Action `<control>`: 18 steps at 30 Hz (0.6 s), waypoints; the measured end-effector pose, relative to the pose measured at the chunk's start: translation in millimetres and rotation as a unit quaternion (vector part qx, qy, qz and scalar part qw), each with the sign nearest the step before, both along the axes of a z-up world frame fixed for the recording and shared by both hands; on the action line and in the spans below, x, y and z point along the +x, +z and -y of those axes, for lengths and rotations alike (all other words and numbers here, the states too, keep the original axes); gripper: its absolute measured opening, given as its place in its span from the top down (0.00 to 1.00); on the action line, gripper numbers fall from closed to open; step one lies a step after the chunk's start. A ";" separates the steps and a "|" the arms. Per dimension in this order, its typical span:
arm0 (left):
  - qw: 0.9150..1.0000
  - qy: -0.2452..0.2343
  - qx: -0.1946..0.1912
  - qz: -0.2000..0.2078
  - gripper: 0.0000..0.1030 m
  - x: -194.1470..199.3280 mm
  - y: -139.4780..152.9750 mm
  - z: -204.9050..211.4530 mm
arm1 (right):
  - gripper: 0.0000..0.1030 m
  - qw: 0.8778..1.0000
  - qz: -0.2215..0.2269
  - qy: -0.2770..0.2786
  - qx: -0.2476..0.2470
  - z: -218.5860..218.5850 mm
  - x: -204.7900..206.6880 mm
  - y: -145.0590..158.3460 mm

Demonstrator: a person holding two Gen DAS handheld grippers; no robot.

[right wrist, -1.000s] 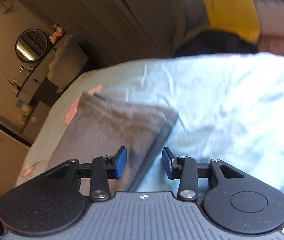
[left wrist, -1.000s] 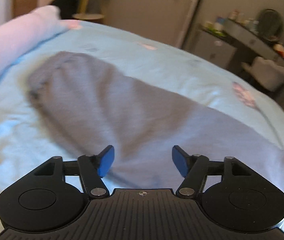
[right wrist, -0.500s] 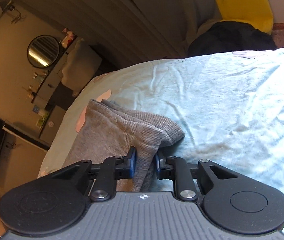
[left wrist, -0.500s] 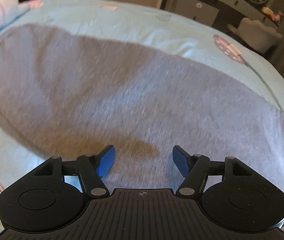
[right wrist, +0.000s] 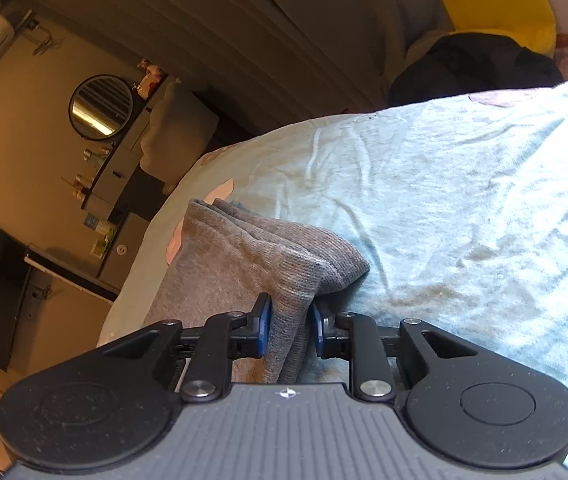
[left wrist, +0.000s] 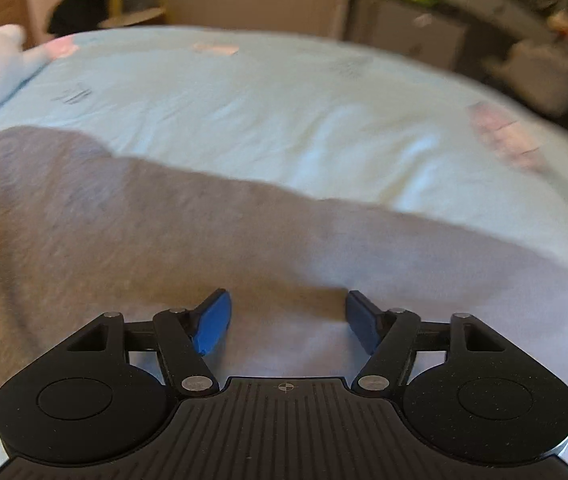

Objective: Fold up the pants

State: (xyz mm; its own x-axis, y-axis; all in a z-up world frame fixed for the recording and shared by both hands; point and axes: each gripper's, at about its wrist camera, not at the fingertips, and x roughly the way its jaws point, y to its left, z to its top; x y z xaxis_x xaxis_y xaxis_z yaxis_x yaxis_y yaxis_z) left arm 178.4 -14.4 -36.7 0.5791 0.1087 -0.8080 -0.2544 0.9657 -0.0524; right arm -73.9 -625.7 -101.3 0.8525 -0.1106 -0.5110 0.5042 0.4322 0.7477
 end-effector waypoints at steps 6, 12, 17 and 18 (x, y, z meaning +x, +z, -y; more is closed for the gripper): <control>0.999 -0.025 0.017 0.015 0.25 -18.4 0.1 12.8 | 0.69 0.999 0.019 -0.014 0.022 7.8 -3.3 -2.2; 0.998 -0.055 -0.041 0.013 0.26 -74.1 8.6 18.8 | 0.69 0.999 0.028 -0.016 0.037 11.6 3.1 -5.6; 0.996 -0.060 -0.070 -0.004 0.32 -99.7 6.0 20.2 | 0.80 1.000 0.019 0.001 0.001 6.6 12.5 10.2; 0.996 -0.061 -0.067 -0.004 0.33 -100.6 6.1 18.1 | 0.75 1.000 0.019 0.001 0.001 6.9 14.0 11.7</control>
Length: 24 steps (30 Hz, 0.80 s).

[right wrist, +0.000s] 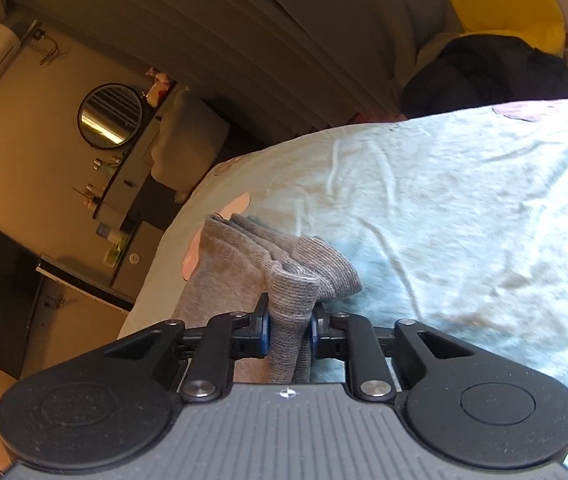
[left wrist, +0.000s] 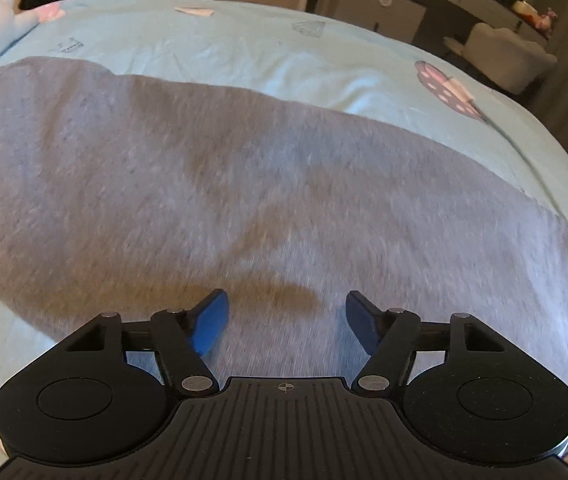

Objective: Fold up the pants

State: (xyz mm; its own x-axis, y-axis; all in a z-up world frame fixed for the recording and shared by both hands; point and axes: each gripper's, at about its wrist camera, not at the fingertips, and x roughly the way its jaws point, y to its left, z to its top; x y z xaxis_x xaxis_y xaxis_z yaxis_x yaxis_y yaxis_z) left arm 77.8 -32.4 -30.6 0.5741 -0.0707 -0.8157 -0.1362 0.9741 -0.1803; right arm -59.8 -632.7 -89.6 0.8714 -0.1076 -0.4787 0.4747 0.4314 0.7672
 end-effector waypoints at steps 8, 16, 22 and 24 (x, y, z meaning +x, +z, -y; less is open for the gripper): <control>0.998 -0.028 0.045 -0.020 0.31 -3.4 -3.5 11.6 | 0.84 0.999 -0.042 0.005 -0.033 -6.5 20.2 13.7; 1.000 -0.027 -0.011 -0.007 0.32 -21.0 13.0 -0.3 | 0.87 0.952 -0.022 0.127 -0.279 -106.6 56.1 121.8; 0.999 -0.024 -0.030 0.022 0.32 -36.7 32.4 -9.7 | 0.86 0.882 0.031 0.343 -0.322 -237.6 92.0 145.5; 0.999 -0.018 -0.041 0.025 0.32 -41.0 34.9 -16.0 | 0.85 0.860 0.017 0.397 -0.319 -279.3 99.0 126.9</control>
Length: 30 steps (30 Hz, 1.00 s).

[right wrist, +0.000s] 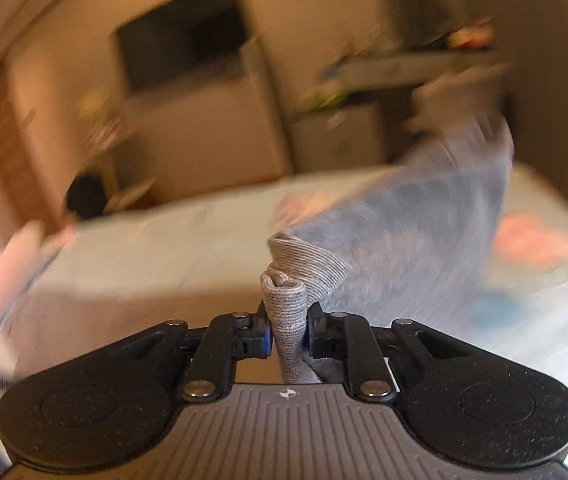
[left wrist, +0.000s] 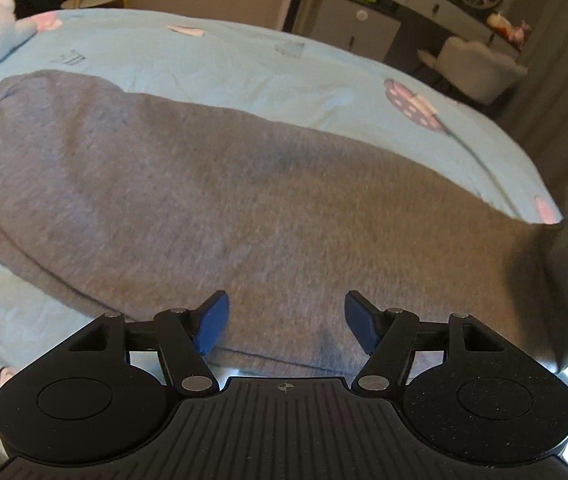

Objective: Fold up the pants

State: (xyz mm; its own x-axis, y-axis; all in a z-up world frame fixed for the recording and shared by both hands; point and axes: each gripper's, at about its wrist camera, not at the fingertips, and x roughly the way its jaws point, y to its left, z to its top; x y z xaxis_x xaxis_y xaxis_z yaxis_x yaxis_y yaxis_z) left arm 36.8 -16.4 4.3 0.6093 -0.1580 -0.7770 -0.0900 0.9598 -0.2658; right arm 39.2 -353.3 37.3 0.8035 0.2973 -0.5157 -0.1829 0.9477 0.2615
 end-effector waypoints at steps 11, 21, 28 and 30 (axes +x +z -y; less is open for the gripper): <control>0.999 -0.044 -0.017 -0.006 0.29 1.5 -4.3 13.8 | 0.32 0.985 -0.099 0.043 0.132 -21.2 -7.3 -47.2; 0.984 -0.078 -0.146 -0.062 0.27 45.5 -39.2 76.8 | 0.95 0.974 -0.144 -0.112 0.137 59.8 -29.9 -87.7; 0.954 -0.054 -0.274 -0.104 0.32 76.0 -69.9 89.2 | 0.95 0.959 -0.132 -0.131 0.214 82.3 -48.8 -99.2; 0.945 -0.053 -0.303 -0.112 0.31 81.3 -74.6 91.1 | 0.95 0.956 -0.131 -0.131 0.227 80.7 -47.7 -98.2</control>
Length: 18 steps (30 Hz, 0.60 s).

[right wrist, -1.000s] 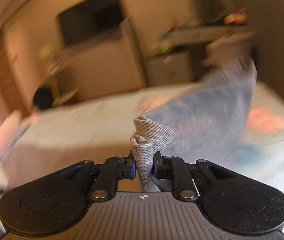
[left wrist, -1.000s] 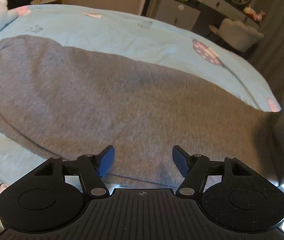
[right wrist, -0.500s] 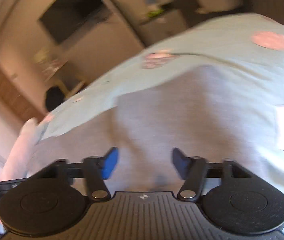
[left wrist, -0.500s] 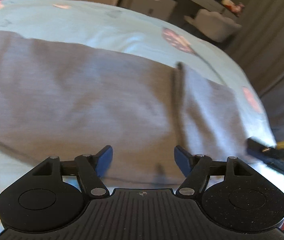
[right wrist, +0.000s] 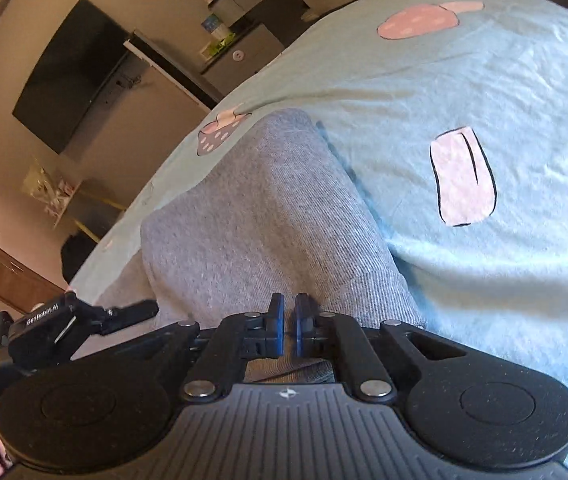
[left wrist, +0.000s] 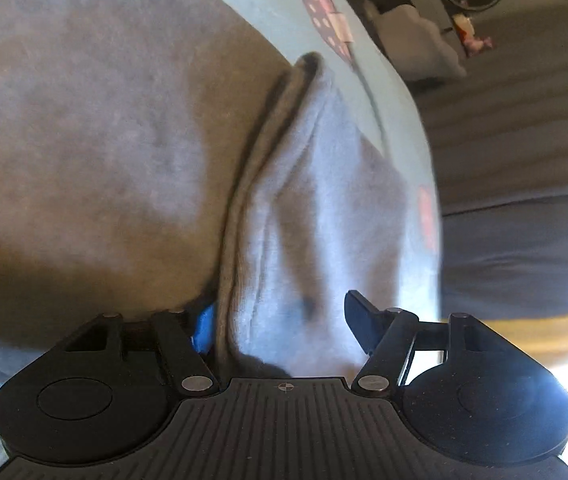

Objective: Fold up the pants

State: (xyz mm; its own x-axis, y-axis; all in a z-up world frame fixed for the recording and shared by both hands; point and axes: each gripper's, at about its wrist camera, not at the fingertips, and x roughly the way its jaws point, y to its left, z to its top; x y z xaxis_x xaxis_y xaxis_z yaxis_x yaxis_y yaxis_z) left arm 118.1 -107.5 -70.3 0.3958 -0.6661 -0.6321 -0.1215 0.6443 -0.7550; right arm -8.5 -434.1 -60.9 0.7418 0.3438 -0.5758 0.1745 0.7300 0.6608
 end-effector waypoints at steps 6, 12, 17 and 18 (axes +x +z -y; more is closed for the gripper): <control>0.999 -0.028 0.026 0.003 0.35 8.2 -2.4 12.3 | 0.88 0.998 -0.002 -0.029 0.064 10.6 -8.7 -5.0; 0.998 -0.049 0.030 -0.006 0.80 12.6 -3.9 20.6 | 0.44 0.984 0.006 -0.089 0.155 28.3 -46.0 -2.8; 0.998 -0.049 0.027 -0.034 0.79 21.0 -12.9 24.8 | 0.39 0.977 -0.019 -0.112 0.179 31.1 -49.1 -16.9; 0.998 -0.044 0.017 -0.039 0.78 22.6 -13.0 24.7 | 0.39 0.973 -0.019 -0.116 0.197 31.8 -47.5 -22.4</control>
State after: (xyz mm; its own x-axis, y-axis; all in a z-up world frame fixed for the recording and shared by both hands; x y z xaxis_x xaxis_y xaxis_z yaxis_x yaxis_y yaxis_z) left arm 140.7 -132.2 -83.3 0.2861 -0.6732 -0.6819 -0.1202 0.6808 -0.7226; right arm -56.0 -465.9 -83.3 0.8066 0.3694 -0.4614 0.3336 0.3599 0.8713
